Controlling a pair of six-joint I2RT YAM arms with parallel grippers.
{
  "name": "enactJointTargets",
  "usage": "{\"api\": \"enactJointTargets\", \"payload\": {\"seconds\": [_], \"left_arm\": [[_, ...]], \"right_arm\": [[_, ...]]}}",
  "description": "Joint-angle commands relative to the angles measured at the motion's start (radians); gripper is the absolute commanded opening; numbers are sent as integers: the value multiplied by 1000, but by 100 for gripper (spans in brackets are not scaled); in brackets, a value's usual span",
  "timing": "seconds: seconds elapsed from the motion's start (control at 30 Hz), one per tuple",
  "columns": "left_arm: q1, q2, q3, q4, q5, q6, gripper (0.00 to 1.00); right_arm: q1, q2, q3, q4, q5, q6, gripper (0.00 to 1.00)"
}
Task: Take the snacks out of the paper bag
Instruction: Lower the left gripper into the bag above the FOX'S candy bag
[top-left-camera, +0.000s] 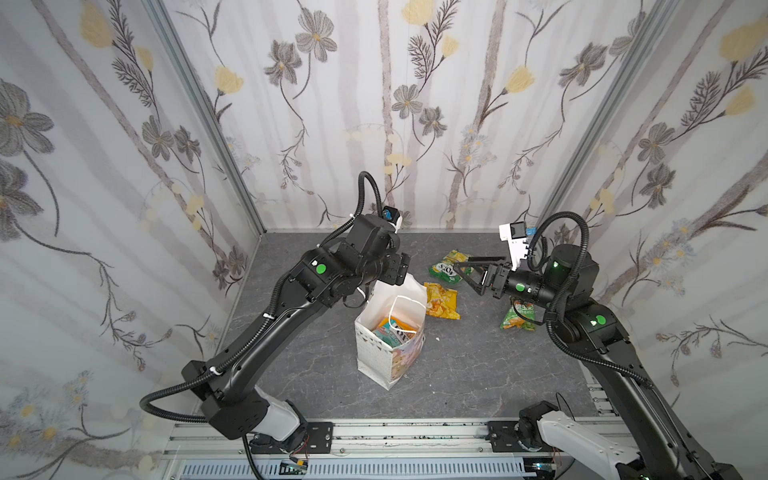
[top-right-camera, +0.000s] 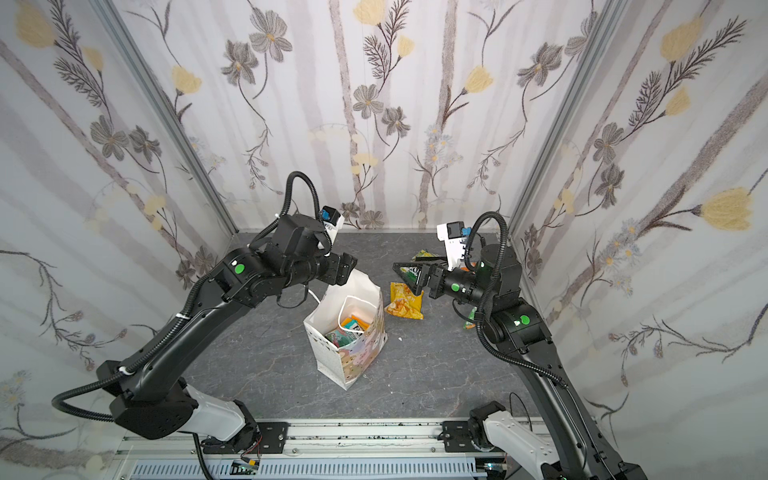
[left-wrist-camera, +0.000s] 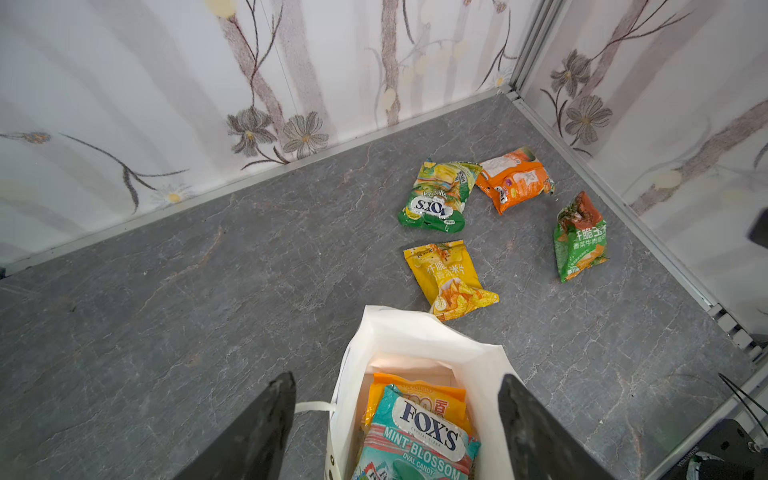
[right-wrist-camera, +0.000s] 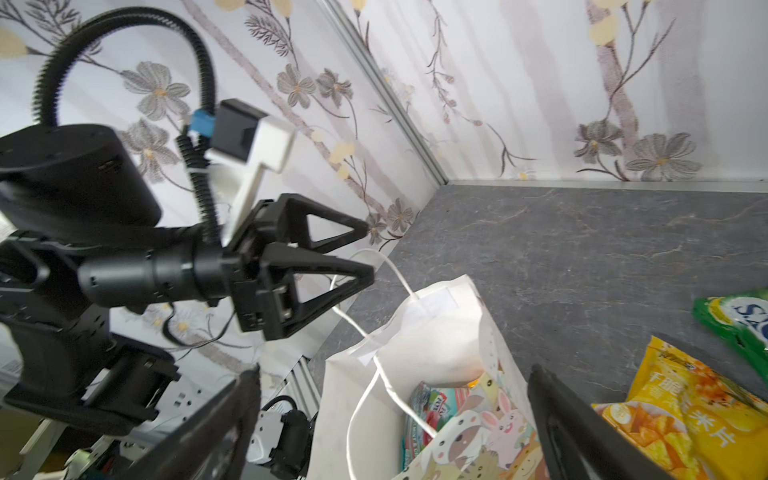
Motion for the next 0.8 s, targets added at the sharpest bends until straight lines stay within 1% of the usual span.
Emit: {"api": "enactJointTargets", "payload": {"seconds": [0.0,0.07,0.13,0.2,0.5,0.77], "left_arm": [[3,55,46,-91,15,-36,74],[4,84,53,-106,37,-41,71],[8,106,39,-108,57,-42,68],[8,120,17,-108,78,-41,66],[10,97,-133,-54,200,-64,60],[9,83,-196,-58,313,-58,61]], "right_arm": [[35,0,29,-95,-32,-30,99],[55,0,45,-134,-14,-46,99],[60,-6,57,-169,45,-50,99],[62,-17,58,-185,71,-55,99],[66,-15,55,-185,82,-42,99],[70,-5,57,-179,81,-40,99]]}}
